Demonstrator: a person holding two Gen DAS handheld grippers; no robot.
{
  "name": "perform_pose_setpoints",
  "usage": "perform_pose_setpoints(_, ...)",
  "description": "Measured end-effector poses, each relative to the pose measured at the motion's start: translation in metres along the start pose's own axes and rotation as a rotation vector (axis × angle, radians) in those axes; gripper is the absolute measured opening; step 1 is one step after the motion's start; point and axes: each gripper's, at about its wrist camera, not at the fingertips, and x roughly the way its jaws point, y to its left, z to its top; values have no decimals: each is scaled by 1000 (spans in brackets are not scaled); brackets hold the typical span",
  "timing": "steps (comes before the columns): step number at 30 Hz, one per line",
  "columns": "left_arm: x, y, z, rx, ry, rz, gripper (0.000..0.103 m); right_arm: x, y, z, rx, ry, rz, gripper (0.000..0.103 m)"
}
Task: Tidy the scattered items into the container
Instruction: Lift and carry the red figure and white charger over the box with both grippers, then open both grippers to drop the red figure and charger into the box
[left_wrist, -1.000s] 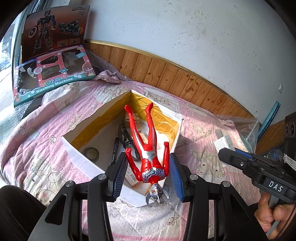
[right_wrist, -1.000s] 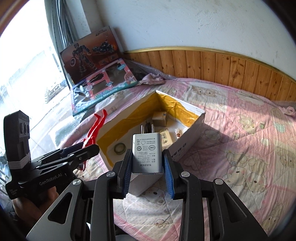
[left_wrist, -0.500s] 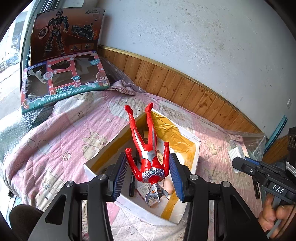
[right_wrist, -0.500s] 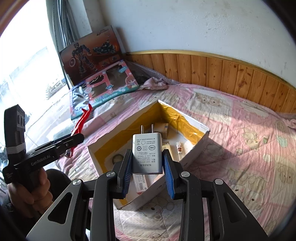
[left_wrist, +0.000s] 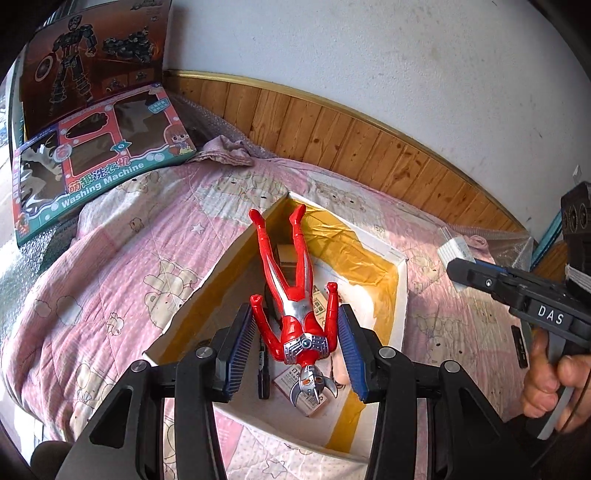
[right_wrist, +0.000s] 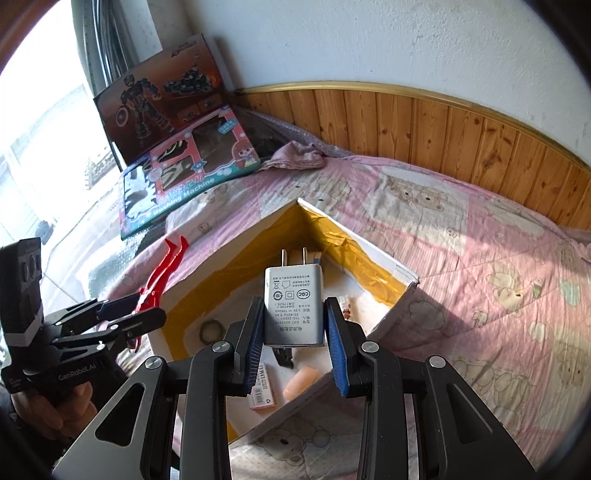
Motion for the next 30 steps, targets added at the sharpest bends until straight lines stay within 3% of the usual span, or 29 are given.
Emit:
perform_pose_setpoints(5,23,3,-5,21,64,20,47,30,-13,10,27,52,13,33)
perform_pose_setpoints(18,55,13,5,28,126,37,47,98,-18,21,16,175,30,33)
perform_pose_setpoints(30,87,21,-6,28,203,65,48,140,-28,33,-28,227,1,35)
